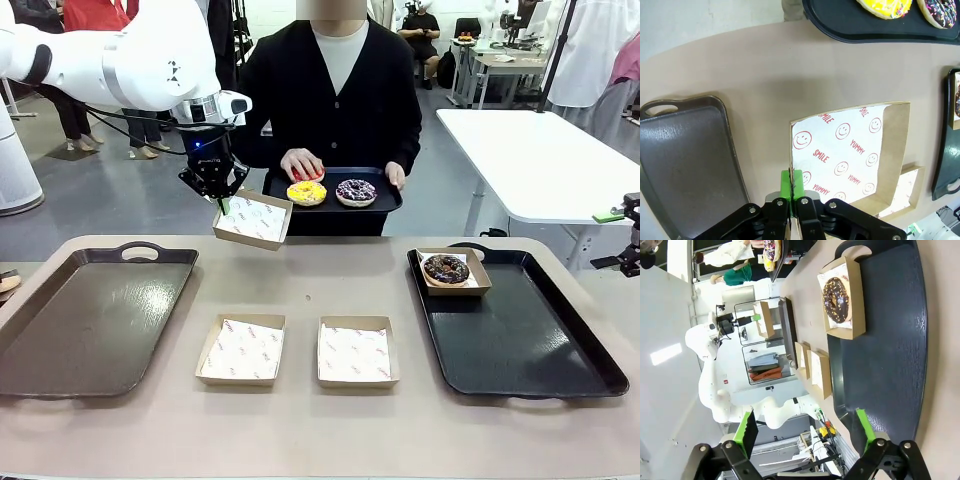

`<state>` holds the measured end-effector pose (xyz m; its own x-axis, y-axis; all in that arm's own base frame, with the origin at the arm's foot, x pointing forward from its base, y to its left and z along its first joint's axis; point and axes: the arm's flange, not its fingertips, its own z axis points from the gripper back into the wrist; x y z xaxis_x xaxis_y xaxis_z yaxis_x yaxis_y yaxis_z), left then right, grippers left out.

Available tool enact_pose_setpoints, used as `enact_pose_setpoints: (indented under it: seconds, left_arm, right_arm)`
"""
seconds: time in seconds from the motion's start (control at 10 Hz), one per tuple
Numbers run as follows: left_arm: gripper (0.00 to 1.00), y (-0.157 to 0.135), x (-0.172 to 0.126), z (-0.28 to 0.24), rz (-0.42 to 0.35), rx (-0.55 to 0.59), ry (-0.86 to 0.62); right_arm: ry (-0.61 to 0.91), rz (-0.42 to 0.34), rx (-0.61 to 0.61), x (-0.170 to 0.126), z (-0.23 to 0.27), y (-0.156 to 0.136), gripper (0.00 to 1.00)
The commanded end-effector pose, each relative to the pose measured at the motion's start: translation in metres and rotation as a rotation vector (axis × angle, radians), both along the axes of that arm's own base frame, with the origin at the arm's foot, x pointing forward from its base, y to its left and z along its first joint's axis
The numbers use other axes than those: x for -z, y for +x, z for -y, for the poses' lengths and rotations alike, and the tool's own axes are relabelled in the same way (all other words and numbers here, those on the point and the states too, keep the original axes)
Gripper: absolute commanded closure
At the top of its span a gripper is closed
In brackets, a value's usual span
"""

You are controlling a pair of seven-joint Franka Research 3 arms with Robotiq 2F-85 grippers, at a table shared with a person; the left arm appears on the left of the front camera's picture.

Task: Individually package the donuts and arrange them on the tray.
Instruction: Place the picked Paper togo box on the Handle tray while simultaneously picking up another Paper togo box from the table with the other hand.

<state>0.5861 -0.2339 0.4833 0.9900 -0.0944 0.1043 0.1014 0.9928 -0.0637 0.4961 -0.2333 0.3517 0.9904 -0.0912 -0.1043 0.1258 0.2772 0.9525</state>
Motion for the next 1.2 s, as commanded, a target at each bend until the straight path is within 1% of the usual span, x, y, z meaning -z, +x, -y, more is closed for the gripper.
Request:
enact_pose_setpoints:
  seconds: [0.0, 1.1]
  left_arm:
    - [0.99, -0.002, 0.0019, -0.0021, 0.008, 0.007, -0.005]
    - [0.99, -0.002, 0.0019, -0.0021, 0.008, 0.007, -0.005]
  right_arm:
    - [-0.002, -0.008, -0.003, -0.0017, -0.0001, 0.0038, 0.0]
    - [-0.002, -0.008, -0.003, -0.0017, -0.0001, 0.0038, 0.0]
